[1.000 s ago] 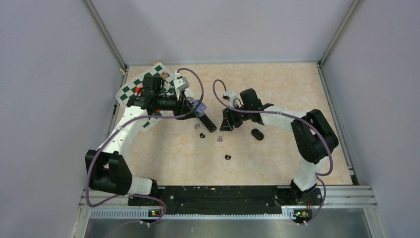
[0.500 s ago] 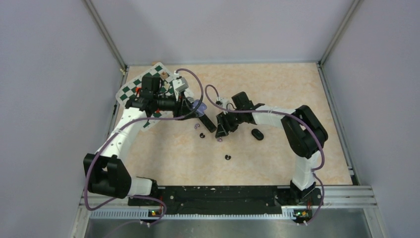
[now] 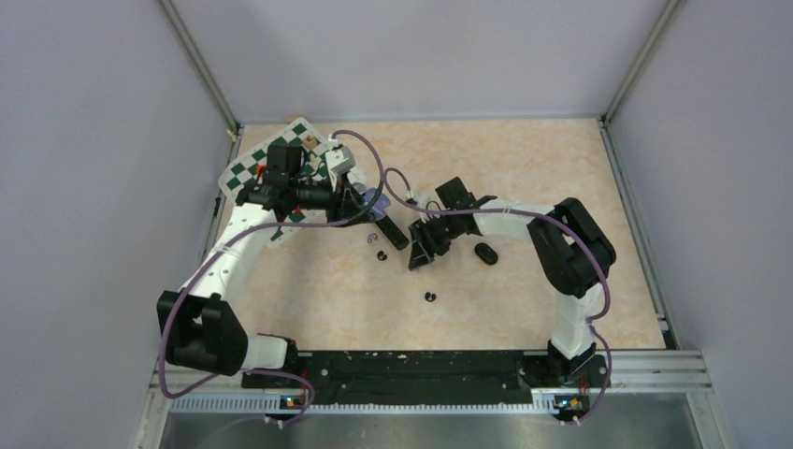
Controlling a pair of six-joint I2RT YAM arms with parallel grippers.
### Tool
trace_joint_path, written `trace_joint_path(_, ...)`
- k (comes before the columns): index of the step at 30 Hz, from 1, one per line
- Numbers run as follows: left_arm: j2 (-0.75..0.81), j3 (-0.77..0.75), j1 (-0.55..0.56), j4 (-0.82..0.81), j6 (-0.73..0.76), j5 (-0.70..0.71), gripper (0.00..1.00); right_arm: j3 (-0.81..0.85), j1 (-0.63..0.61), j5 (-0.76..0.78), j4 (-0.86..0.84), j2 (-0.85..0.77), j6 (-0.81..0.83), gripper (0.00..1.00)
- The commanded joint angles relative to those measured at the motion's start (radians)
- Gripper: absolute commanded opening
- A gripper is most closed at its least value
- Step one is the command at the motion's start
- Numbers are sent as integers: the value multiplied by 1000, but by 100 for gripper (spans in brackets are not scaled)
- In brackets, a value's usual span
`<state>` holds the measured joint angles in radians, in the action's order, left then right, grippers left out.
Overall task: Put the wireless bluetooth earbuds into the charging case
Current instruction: Adjust the earbud at the center of the board.
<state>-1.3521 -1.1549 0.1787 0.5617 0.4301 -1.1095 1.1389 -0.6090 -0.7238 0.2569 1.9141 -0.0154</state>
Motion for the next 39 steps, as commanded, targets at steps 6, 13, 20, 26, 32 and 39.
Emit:
trace_joint_path(6,39,3,3,-3,22,-18,0,64,-29,-55,64,4,85,53)
trace_joint_path(13,41,3,4,-3,22,-17,0,76,-74,-67,114,8,137,53)
trace_joint_path(20,44,4,4,-3,22,-18,0,85,-119,-96,160,5,188,53)
trace_joint_path(26,42,4,4,-3,22,-19,0,94,-132,-68,155,-18,200,53)
trace_joint_path(32,42,3,4,-3,22,-20,0,94,-127,-14,142,-84,236,52)
trace_joint_path(39,40,3,3,-3,19,-22,0,69,-112,21,58,-75,175,51)
